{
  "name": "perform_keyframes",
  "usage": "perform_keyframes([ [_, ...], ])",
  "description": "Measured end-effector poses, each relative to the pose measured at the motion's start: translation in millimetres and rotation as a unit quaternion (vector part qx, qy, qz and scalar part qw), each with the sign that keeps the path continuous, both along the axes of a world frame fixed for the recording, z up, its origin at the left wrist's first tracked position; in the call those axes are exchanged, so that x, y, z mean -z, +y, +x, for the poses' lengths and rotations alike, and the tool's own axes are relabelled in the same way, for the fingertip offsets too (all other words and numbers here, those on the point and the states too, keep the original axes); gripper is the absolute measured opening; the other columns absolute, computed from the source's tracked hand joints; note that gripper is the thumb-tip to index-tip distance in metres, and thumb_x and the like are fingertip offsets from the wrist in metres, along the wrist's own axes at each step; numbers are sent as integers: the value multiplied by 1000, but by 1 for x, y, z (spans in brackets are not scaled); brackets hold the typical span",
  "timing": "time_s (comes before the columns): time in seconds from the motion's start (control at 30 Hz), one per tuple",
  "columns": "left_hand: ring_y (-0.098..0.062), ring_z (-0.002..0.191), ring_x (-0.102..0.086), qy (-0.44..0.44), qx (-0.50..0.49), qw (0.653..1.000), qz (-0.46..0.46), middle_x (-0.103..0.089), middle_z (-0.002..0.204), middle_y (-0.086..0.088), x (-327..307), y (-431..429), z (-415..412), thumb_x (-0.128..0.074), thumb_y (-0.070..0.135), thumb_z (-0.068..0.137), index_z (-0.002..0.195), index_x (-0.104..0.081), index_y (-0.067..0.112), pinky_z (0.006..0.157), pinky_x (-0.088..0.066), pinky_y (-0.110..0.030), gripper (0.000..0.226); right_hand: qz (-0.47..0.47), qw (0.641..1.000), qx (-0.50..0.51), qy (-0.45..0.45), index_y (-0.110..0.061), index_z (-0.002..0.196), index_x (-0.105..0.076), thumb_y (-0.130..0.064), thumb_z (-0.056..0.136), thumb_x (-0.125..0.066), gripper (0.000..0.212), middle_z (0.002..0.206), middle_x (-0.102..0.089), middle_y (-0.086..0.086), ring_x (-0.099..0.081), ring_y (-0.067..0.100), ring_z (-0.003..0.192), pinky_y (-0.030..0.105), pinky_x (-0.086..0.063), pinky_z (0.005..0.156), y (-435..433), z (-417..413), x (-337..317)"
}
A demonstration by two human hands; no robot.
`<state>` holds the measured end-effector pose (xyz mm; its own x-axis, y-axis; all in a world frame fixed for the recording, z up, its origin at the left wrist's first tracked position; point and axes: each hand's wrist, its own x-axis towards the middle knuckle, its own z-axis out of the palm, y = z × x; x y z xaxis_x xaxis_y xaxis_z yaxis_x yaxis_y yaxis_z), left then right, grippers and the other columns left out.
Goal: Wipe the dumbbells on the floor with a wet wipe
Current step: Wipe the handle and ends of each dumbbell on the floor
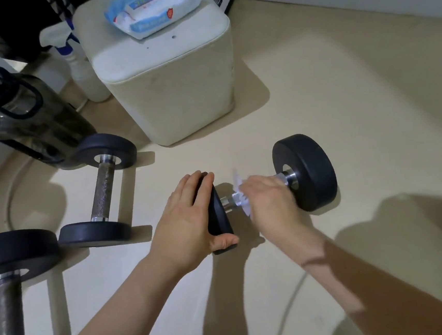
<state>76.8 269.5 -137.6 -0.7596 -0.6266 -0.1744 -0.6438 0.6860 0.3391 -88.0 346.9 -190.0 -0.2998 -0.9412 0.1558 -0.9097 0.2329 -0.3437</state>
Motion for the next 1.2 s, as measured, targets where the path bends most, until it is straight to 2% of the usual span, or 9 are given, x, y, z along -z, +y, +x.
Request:
perform_keyframes([
  [0.1, -30, 142, -20, -9, 9, 999, -43, -25, 153, -11, 3, 15, 5, -74, 70, 53, 148, -22, 12, 116, -21, -41, 123, -23, 994, -101, 23, -13, 74, -68, -15, 74, -48, 19, 77, -69, 3, -67, 24, 81, 33, -51, 71, 8, 16, 3],
  [0.2, -32, 140, -22, -9, 10, 998, -66, -27, 151, -12, 5, 27, 8, -77, 67, 51, 146, -26, 11, 114, -24, -41, 122, -5, 998, -1, 55, -15, 70, -66, -13, 59, -76, 15, 66, -61, 1, -60, 24, 69, 31, -40, 71, 12, -24, 5],
  [0.37, -28, 142, -20, -12, 11, 999, -37, -26, 153, -9, 2, 20, 6, -79, 66, 49, 147, -25, 12, 115, -25, -42, 125, -52, 991, -127, 3, -10, 89, -70, -11, 80, -42, 29, 95, -70, 1, -63, 24, 95, 35, -52, 77, 28, 19, 0],
  [0.5, -18, 144, -9, 8, -5, 998, 54, -14, 158, 0, -10, -8, -2, -80, 60, 56, 151, -14, 21, 118, -13, -32, 122, -69, 995, -51, 44, -13, 78, -71, -11, 73, -59, 13, 72, -64, 3, -59, 26, 69, 28, -51, 57, 6, -24, 3],
  [0.57, -17, 144, -7, 25, -18, 998, 57, -13, 158, 0, -15, -14, -2, -80, 55, 62, 151, -16, 21, 116, -11, -31, 115, -66, 997, -3, 37, -14, 70, -67, -1, 61, -73, 17, 64, -60, 0, -55, 26, 67, 29, -49, 50, -6, -30, 3],
  [0.73, -17, 146, -5, 43, 1, 999, 16, -12, 159, 1, -11, -12, -1, -64, 46, 84, 151, -15, 17, 119, -12, -32, 88, -101, 987, -125, 17, -7, 85, -72, -6, 79, -42, 31, 92, -72, 3, -61, 25, 73, 30, -54, 64, -6, 6, 5],
  [0.9, -17, 146, -8, 46, -19, 998, 23, -14, 159, 0, -11, -16, -2, -62, 39, 87, 149, -21, 18, 118, -13, -35, 77, -101, 994, 34, 15, -7, 72, -67, 12, 54, -62, 27, 68, -65, 4, -53, 28, 62, 28, -46, 56, -18, -22, 3],
  [1.0, -28, 141, -25, 53, 12, 996, -64, -30, 152, -11, -5, 0, -4, -55, 30, 90, 139, -37, 9, 112, -29, -48, 57, -95, 989, -98, 49, -8, 74, -66, 2, 70, -48, 22, 78, -65, 3, -56, 25, 70, 26, -46, 68, -12, 14, 6],
  [1.2, -29, 145, -15, -38, 27, 993, -105, -17, 157, -13, 4, 0, -5, -74, 54, 64, 148, -23, 7, 114, -25, -45, 109, -89, 995, 32, 41, -8, 71, -64, 7, 56, -72, 22, 66, -63, 4, -52, 28, 61, 31, -43, 61, -24, -29, 5],
])
